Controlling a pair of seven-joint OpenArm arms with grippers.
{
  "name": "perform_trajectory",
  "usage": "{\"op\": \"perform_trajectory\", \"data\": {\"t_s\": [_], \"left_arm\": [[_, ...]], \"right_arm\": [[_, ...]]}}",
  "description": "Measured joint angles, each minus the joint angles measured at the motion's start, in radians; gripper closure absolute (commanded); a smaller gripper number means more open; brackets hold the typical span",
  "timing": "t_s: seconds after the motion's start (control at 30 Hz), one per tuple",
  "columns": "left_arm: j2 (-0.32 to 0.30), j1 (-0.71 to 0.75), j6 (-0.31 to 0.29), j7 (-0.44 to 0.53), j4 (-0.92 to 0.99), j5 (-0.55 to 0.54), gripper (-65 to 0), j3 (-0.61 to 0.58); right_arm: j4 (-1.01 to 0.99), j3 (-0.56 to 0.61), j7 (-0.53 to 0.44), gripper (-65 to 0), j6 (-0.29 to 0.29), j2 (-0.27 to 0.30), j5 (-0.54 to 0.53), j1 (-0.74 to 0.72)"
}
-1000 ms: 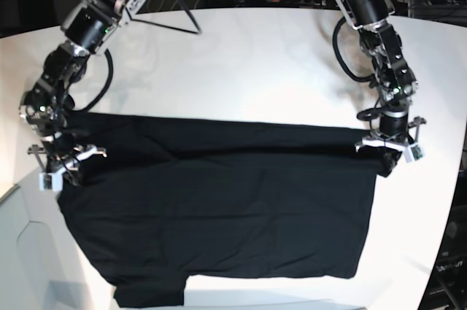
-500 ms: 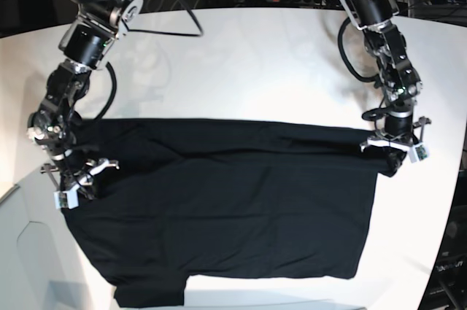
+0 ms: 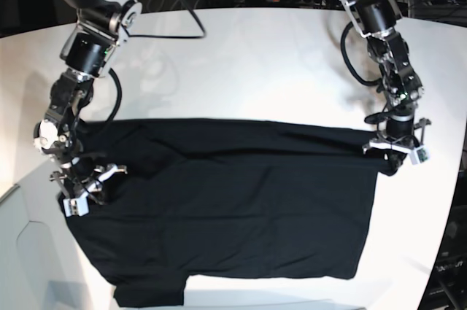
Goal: Fold the T-shirt properly
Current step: 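Lift the shirt edge with both grippers and pull it toward the hem, then lower the held edge onto the shirt body with both grippers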
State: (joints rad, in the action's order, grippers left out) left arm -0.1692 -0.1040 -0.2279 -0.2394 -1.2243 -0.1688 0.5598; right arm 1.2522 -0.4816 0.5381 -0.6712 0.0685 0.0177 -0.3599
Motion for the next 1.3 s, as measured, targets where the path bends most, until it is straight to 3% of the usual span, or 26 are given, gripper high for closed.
{"op": "perform_trajectory", "data": {"t_s": [0.27,0.33,0.6,0.7,0.87,1.0,1.3], "left_arm": [[0.0,-0.045,0.0,0.003,0.009,0.0,-0.5,-0.003],[0.0,-0.046,0.0,0.003,0.009,0.0,-3.9,-0.005],[-0.002,-0.059,0.003,-0.078,0.009,0.0,-29.0,0.001],[-0.002,-0.058,0.003,-0.078,0.008,0.0,-34.8,0.002],[0.001,-0.055,0.001,-0.078,-0.002,-0.004,-42.2,0.026],[-0.003,-0.026,0.003,-0.078,0.008,-0.002,-42.4,0.106],[0.005,0.02,0.006,-0.071,0.062,-0.012,-42.2,0.072]], "right_arm": [[-0.007,-0.004,0.009,0.0,0.001,0.006,0.004,-0.018],[-0.007,-0.003,0.007,0.0,0.002,0.006,0.001,-0.027],[-0.007,0.033,0.004,-27.7,0.001,0.011,0.0,-0.024],[-0.002,0.026,0.004,-32.9,0.002,0.008,0.001,-0.024],[-0.002,0.029,0.004,-32.7,0.0,0.022,0.0,-0.021],[0.012,-0.01,-0.002,-32.9,0.002,0.053,-0.001,0.016],[0.077,-0.101,0.002,-33.1,0.001,0.067,-0.007,0.083]]}}
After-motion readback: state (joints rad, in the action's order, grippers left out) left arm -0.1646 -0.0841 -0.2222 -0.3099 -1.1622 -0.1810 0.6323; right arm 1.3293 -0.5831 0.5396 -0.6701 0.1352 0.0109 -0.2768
